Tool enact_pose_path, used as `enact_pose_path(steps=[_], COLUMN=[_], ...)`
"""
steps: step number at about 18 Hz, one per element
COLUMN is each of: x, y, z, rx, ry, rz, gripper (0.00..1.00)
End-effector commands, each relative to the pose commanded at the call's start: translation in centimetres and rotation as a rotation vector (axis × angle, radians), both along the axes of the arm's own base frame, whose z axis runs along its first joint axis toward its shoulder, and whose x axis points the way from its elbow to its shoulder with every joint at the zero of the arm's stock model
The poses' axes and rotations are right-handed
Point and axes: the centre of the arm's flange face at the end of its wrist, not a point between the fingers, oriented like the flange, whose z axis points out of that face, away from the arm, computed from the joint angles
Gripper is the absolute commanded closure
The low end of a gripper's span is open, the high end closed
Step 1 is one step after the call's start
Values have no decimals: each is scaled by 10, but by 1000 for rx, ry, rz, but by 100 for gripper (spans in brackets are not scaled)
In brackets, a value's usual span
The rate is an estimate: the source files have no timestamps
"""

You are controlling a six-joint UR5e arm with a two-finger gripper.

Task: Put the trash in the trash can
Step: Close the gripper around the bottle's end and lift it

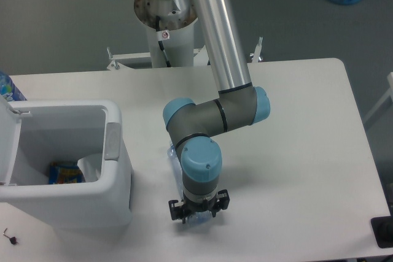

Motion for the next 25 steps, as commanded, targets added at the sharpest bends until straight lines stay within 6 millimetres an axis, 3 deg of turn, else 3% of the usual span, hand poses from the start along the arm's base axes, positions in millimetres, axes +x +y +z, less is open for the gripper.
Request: enact_pose_path(steps=[7,25], x=[1,2], y=[0,0], z=[2,18], rx=[0,17], ry=[2,18], rz=[0,-9], gripper=[41,50])
